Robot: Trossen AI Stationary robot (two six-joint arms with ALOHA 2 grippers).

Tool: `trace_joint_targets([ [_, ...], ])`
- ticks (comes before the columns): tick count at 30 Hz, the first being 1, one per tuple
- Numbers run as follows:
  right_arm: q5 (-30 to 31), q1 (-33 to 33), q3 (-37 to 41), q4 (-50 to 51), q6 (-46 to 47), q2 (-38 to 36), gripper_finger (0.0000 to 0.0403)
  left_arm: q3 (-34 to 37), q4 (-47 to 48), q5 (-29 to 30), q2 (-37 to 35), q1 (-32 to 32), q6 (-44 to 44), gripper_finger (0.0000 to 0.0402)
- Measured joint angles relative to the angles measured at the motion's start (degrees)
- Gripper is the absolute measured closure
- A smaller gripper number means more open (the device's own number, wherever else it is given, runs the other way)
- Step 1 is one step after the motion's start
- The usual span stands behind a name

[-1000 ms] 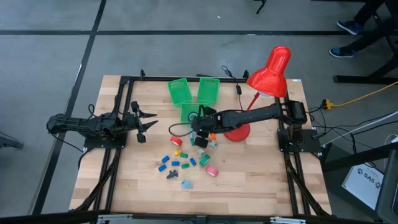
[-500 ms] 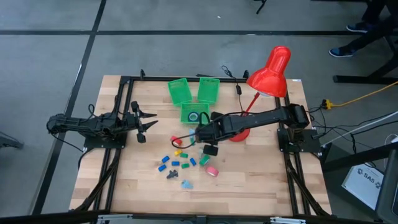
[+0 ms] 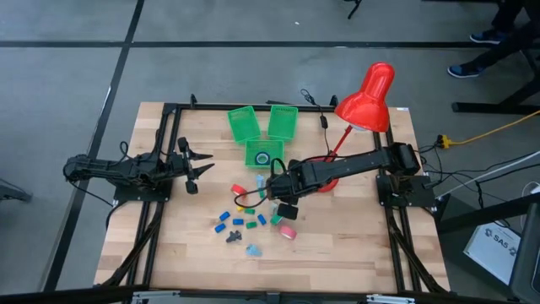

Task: Pick and place Stapler, Stapler remover, tape
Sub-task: Put the orange tape into the middle green bin

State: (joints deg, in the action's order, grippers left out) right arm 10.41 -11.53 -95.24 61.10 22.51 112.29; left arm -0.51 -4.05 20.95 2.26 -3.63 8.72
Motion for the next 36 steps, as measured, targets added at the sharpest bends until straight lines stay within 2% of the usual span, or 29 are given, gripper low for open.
trace_joint_targets([
  [7,0.3,0.2,0.0,3.7,15.5,0.0,0.0293,0.0,0.0,0.0,0.0,0.0,0.0,0.0274],
  [11,3.6,0.9,0.1,5.3,20.6,0.0,0.0293,0.0,0.0,0.0,0.0,0.0,0.0,0.0274],
  [19,4.4,0.9,0.6,4.9,23.4,0.0,0.0292,0.0,0.0,0.0,0.0,0.0,0.0,0.0274],
  [28,4.9,2.4,8.5,-1.5,25.1,0.1,0.0292,0.0,0.0,0.0,0.0,0.0,0.0,0.0274],
  [36,1.6,4.3,8.5,-2.0,25.1,0.1,0.0292,0.0,0.0,0.0,0.0,0.0,0.0,0.0274],
])
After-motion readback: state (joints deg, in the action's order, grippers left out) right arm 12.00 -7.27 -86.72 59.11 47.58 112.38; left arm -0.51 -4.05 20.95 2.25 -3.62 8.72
